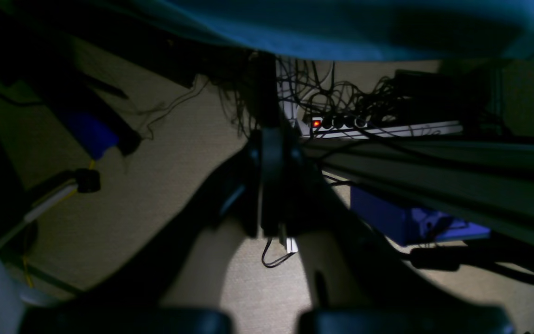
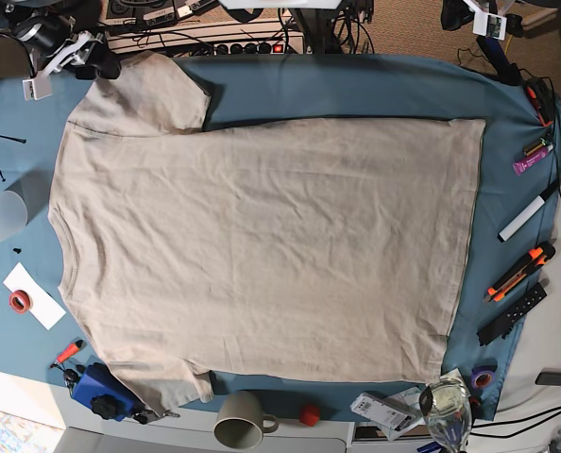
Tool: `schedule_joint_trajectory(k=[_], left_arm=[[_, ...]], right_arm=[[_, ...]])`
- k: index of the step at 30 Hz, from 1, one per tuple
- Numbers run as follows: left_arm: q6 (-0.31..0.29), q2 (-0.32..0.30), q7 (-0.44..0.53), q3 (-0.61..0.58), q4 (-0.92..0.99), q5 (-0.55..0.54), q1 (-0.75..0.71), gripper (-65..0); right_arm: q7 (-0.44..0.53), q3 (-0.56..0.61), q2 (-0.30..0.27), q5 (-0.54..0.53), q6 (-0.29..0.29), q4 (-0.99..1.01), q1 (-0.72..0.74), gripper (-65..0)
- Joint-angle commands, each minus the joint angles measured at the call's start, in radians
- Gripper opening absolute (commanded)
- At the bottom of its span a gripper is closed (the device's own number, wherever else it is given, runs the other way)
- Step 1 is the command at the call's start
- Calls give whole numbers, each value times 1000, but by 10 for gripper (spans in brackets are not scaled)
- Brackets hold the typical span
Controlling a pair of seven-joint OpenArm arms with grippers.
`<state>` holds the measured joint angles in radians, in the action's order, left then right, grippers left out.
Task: Fold the T-shirt properly
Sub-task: 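Move the right gripper down to the shoulder corner of the shirt, then lower the left gripper to the opposite shoulder corner and grasp it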
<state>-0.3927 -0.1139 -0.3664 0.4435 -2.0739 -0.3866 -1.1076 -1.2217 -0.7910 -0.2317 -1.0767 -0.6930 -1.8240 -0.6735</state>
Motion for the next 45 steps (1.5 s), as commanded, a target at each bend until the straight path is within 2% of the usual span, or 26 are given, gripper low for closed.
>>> schedule_joint_trajectory(k=[1, 8, 12, 14, 17, 19, 21, 33, 38, 41, 43, 45], left_arm=[[-2, -3, 19, 5, -14, -11, -14, -650], [-2, -3, 18, 4, -14, -11, 9, -650], [-2, -3, 18, 4, -14, -11, 17, -650], [-2, -3, 18, 4, -14, -11, 19, -650], [-2, -3, 18, 4, -14, -11, 19, -650], [-2, -3, 18, 4, -14, -11, 19, -650], [-2, -3, 18, 4, -14, -11, 19, -650], [-2, -3, 19, 4, -14, -11, 33, -650], [-6, -3, 19, 4, -14, -11, 57, -650], [-56, -3, 19, 4, -18, -14, 81, -650], [-64, -3, 19, 4, -26, -51, 96, -650], [-56, -2, 18, 4, -40, -82, 108, -578]], right_arm=[[29, -10, -12, -18, -5, -13, -5, -297], [100, -10, -10, 66, -5, 0, -4, -297], [100, -9, -10, 61, -5, 131, 45, -297], [74, -9, -11, 14, -5, 230, 82, -297], [-35, -9, -12, -108, -5, 346, 129, -298], [-117, -9, -12, -203, -5, 375, 140, -298], [-159, -9, -12, -243, -5, 376, 139, -298], [-175, -4, -9, -245, -5, 376, 92, -298], [-175, 80, -10, -235, -5, 376, 95, -298], [-137, 148, -9, -193, -5, 376, 95, -298], [-129, 178, -9, -176, -5, 376, 95, -298], [-130, 190, -9, -176, -5, 376, 95, -298]])
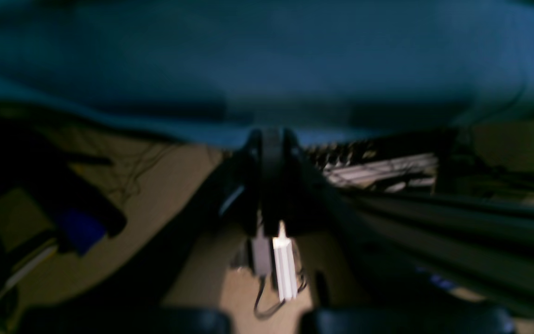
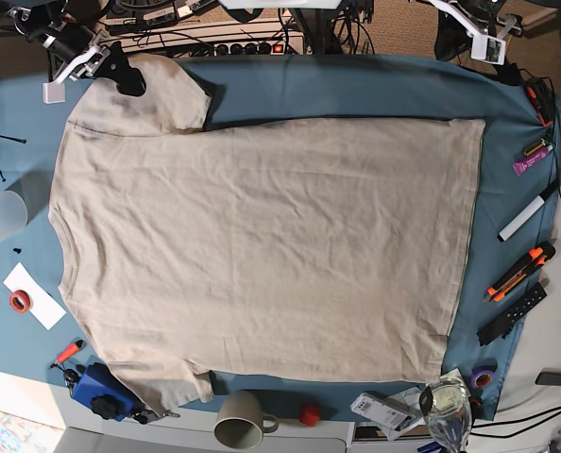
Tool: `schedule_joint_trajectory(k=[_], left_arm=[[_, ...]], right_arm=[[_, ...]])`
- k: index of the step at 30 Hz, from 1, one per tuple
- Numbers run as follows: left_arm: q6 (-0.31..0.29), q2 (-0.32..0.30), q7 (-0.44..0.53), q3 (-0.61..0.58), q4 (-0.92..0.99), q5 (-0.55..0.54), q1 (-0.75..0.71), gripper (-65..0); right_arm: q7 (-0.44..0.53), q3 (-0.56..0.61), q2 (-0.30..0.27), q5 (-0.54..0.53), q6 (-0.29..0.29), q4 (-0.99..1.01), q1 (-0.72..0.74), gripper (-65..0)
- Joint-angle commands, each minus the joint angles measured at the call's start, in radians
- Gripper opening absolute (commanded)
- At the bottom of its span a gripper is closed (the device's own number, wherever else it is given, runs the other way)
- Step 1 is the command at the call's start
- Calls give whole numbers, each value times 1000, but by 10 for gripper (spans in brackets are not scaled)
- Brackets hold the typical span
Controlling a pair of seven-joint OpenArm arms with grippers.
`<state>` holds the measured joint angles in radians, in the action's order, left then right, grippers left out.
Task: Fold the T-shirt properly
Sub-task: 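Lower the left gripper to the opposite shoulder corner and grasp it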
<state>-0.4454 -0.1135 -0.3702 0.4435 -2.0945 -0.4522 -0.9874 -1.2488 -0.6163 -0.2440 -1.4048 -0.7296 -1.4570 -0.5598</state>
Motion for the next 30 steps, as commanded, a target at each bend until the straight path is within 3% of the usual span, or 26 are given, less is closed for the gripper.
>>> schedule_joint_trajectory(k=[1, 4, 8, 14, 20, 30], left_arm=[[8, -1, 22, 4, -29, -25, -6, -525], [57, 3, 23, 4, -76, -24, 14, -418], [145, 3, 6, 4, -150, -11, 56, -413], [302, 3, -138, 4, -134, 60, 183, -413], [351, 2, -130, 4, -31, 93, 270, -362], [333, 19, -132, 5, 143, 57, 411, -362]], right_arm=[[-103, 15, 3, 152, 31, 9, -19, -298], [-105, 2, 3, 152, 31, 9, -19, -298], [-106, -5, 3, 152, 31, 9, -19, -298], [-105, -5, 3, 150, 31, 9, -19, -298], [-106, -5, 3, 148, 31, 9, -19, -298], [-117, -5, 2, 148, 31, 9, -19, -298]])
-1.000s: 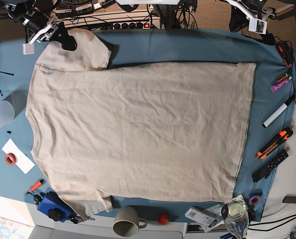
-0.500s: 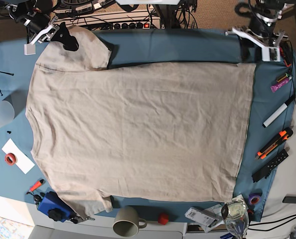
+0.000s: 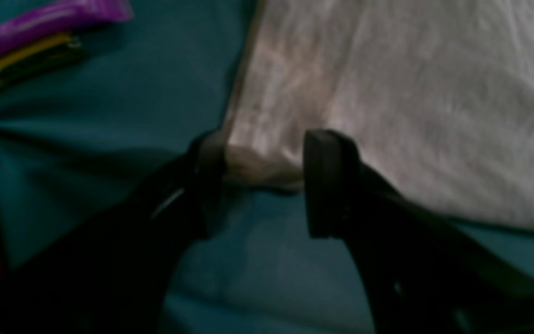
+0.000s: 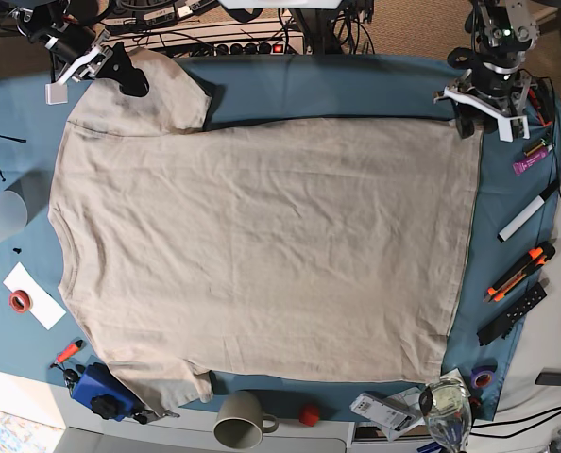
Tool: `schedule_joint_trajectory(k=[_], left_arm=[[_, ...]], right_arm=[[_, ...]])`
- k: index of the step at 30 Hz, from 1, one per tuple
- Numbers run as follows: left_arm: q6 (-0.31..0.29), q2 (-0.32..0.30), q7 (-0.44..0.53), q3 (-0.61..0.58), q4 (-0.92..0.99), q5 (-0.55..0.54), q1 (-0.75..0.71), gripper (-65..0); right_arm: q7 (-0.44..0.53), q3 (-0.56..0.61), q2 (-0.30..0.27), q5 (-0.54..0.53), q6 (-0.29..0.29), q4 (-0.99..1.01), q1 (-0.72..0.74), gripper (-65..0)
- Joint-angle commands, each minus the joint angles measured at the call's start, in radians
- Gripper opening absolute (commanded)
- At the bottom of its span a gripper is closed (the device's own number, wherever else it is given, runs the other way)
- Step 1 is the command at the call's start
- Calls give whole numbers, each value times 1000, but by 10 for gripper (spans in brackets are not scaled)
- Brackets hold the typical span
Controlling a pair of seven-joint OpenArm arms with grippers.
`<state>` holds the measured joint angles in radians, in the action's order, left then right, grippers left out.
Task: Fold the T-shirt properly
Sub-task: 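Lower the left gripper to the opposite shoulder corner and grasp it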
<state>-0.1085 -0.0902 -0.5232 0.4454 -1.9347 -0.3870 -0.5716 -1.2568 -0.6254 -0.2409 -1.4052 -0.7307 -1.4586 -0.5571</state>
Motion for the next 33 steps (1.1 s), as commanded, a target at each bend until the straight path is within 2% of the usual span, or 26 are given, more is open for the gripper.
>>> schedule_joint_trajectory(k=[1, 9, 14, 19, 27, 31, 33], left_arm=[[-4, -1, 21, 3, -7, -18, 8, -362], [9, 27, 8, 4, 137, -35, 77, -362], [8, 27, -77, 4, 174, -39, 89, -362], [7, 31, -222, 4, 174, -153, 84, -362], [-53, 73, -301, 4, 174, -280, 42, -367], [-75, 73, -323, 4, 173, -305, 40, -451], [-75, 73, -306, 5, 171, -297, 45, -521]], right_arm=[[-111, 4, -1, 149, 33, 10, -22, -298], [-127, 4, -3, 149, 33, 10, -23, -298], [-128, 4, -3, 148, 33, 10, -22, -298], [-128, 4, -3, 147, 33, 10, -22, -298], [-128, 4, -3, 145, 33, 9, -22, -298], [-127, 4, -3, 137, 33, 6, -22, -300], [-127, 4, -3, 124, 33, 6, -21, -358]])
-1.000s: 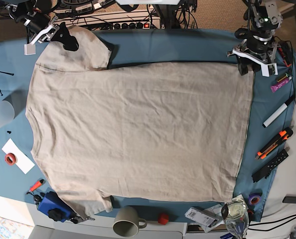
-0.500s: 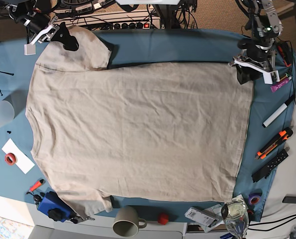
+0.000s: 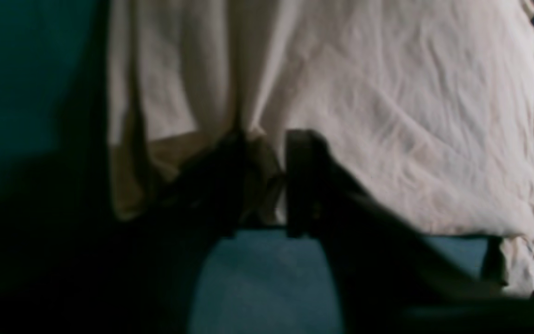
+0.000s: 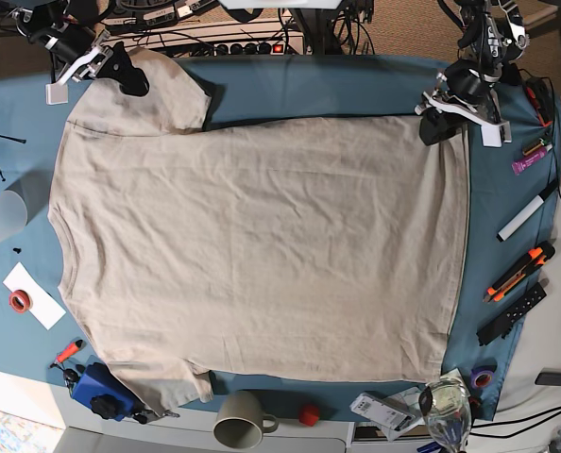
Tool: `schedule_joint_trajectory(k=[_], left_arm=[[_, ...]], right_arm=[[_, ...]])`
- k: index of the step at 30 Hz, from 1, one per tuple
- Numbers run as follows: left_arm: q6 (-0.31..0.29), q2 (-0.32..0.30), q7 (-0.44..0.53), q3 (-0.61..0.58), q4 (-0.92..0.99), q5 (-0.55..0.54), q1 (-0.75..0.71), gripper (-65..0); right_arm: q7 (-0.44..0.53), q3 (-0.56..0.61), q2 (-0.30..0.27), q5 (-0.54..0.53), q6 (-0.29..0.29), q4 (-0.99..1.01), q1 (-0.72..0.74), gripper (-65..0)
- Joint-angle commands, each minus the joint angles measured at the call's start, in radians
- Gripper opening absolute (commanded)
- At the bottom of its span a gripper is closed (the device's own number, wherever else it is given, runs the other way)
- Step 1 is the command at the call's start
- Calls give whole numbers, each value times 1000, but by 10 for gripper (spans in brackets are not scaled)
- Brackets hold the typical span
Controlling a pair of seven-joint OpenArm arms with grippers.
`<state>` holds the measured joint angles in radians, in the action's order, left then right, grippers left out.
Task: Fold the T-shirt properly
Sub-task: 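Lower the left gripper to the opposite shoulder corner and grasp it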
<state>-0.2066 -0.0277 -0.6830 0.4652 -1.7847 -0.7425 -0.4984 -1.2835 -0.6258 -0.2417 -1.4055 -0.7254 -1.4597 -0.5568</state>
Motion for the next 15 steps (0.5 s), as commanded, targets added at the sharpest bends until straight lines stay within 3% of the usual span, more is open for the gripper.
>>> schedule_joint_trajectory(k=[1, 4, 5, 11, 12, 13, 15], left_arm=[[23, 10, -138, -15, 19, 75, -26, -557], [26, 8, -132, -15, 18, 143, -14, -650], [28, 7, -130, -15, 18, 157, -10, -650], [29, 5, -82, -15, 1, 166, 3, -650], [29, 5, -73, -15, -11, 167, 2, -642], [29, 5, -72, -15, -26, 167, 2, -593], [29, 5, -90, -15, -71, 167, 2, -449]], right_arm=[[-101, 4, -2, 114, 27, 7, -22, -403], [-101, 4, -2, 112, 27, 7, -22, -520], [-100, 4, -2, 112, 27, 7, -22, -545], [-101, 4, -2, 112, 27, 7, -19, -557], [-101, 4, -2, 112, 27, 7, -19, -557], [-101, 4, -2, 112, 27, 7, -19, -557], [-101, 4, -2, 112, 27, 7, -19, -557]])
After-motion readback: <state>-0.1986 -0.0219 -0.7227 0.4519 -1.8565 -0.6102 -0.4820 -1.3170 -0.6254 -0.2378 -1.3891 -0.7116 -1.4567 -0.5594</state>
